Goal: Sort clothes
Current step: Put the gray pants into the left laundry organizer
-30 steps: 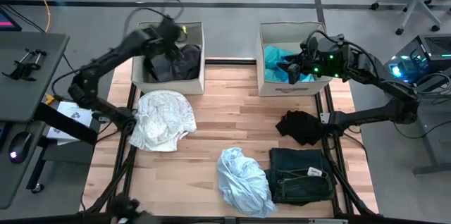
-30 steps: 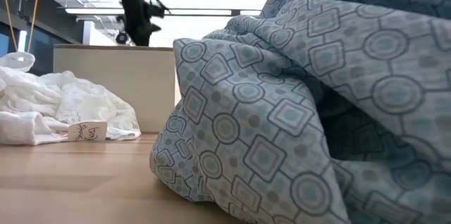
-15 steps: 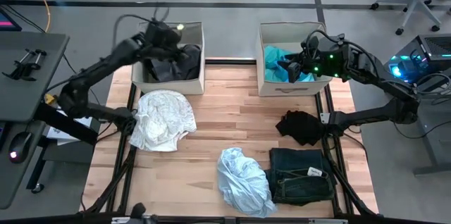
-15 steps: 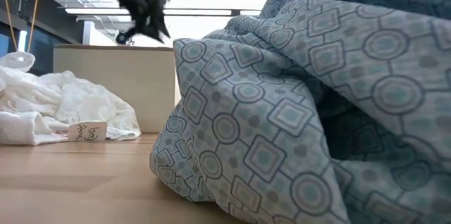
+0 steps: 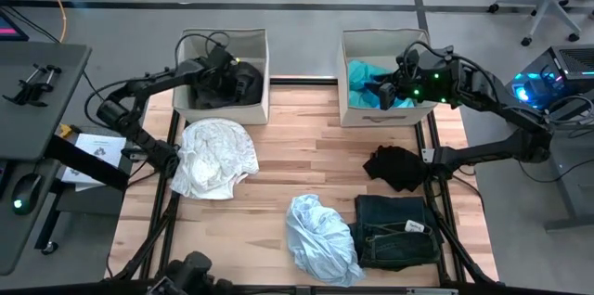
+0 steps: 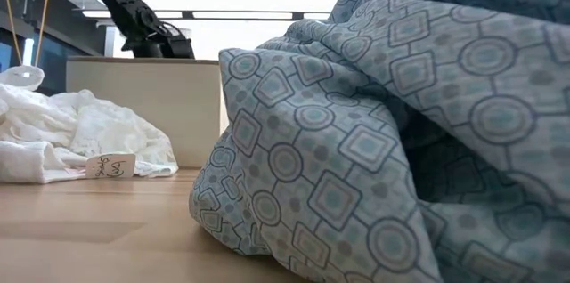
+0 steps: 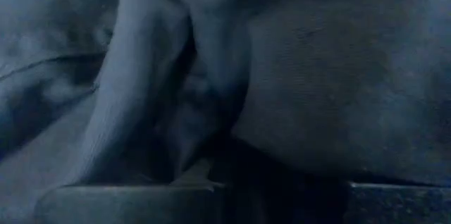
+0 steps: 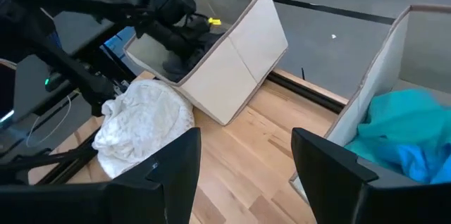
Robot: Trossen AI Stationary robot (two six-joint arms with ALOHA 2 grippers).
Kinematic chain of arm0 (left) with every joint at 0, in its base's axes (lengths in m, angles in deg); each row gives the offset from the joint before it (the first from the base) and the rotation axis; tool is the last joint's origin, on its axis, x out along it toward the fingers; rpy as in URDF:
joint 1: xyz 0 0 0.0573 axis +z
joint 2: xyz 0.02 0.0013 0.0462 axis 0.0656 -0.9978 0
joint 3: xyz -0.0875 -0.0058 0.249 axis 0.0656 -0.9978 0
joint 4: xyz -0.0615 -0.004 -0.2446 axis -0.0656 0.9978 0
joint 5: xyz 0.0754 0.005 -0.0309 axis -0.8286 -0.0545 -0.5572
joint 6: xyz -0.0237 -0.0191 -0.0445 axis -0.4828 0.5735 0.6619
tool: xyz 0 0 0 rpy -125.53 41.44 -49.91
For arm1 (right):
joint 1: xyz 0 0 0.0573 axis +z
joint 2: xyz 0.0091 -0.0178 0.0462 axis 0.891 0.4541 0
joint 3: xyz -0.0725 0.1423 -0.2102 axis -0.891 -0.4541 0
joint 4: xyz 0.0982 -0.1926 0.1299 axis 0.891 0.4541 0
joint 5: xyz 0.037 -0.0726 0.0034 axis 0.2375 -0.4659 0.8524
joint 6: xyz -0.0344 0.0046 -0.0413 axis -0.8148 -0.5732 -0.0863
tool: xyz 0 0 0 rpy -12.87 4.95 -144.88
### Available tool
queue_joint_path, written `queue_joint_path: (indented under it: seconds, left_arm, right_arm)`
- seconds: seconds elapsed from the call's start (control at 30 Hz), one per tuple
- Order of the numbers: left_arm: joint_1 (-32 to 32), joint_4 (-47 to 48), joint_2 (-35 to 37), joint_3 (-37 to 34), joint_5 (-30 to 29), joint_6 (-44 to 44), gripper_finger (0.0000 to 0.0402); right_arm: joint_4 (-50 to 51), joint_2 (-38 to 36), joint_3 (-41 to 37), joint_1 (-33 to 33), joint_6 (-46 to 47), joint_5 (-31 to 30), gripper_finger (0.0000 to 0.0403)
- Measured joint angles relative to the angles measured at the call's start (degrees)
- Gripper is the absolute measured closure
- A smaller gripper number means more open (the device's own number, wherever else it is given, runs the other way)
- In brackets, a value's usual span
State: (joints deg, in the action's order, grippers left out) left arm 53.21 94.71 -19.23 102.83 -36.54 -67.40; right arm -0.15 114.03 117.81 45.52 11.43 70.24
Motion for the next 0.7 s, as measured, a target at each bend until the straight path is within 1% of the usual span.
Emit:
queue_joint_path:
  seconds: [0.1,0.2,0.3,0.37,0.43,0.47,0.5,0.57,0.6,0.67,0.7]
  left_arm:
    - [-1.0,4.8,2.9,3.9,-0.2,-2.7,0.0383]
    - [-1.3,12.5,6.6,10.0,-0.2,-6.0,0.0397]
    - [-1.3,21.1,9.6,15.5,-0.1,-6.8,0.0400]
    - [-1.3,23.4,11.8,17.3,0.3,-6.7,0.0399]
    - [-1.3,20.9,13.6,17.2,0.5,-5.8,0.0400]
    - [-1.3,18.2,14.1,16.7,0.7,-5.5,0.0401]
    - [-1.3,14.9,14.2,16.0,2.0,-5.4,0.0401]
    - [-1.2,8.8,13.9,13.8,6.9,-4.9,0.0401]
    - [-1.1,5.6,13.3,12.6,8.3,-4.0,0.0401]
    - [-1.1,-1.3,11.8,9.5,8.4,-1.9,0.0401]
    - [-1.3,-3.9,10.9,7.8,7.4,-1.0,0.0401]
  right_arm:
    - [0.0,0.0,0.0,0.8,0.0,-0.5,0.0193]
    - [0.0,0.0,0.0,1.1,-0.1,-1.6,0.0193]
    - [0.0,0.0,0.0,1.1,-0.1,-1.9,0.0193]
    - [0.0,0.0,0.0,1.1,-0.1,-2.0,0.0193]
    - [0.0,0.0,0.0,1.1,-0.2,-2.8,0.0193]
    - [0.0,0.0,0.0,1.1,-0.2,-3.3,0.0193]
    - [0.0,0.0,0.0,1.1,-0.2,-3.5,0.0193]
    - [0.0,0.0,0.0,1.1,-0.2,-3.7,0.0193]
    - [0.0,0.0,0.0,1.1,-0.2,-3.7,0.0193]
    - [0.0,0.0,0.0,1.1,-0.2,-3.7,0.0193]
    - [0.0,0.0,0.0,1.1,-0.2,-3.7,0.0193]
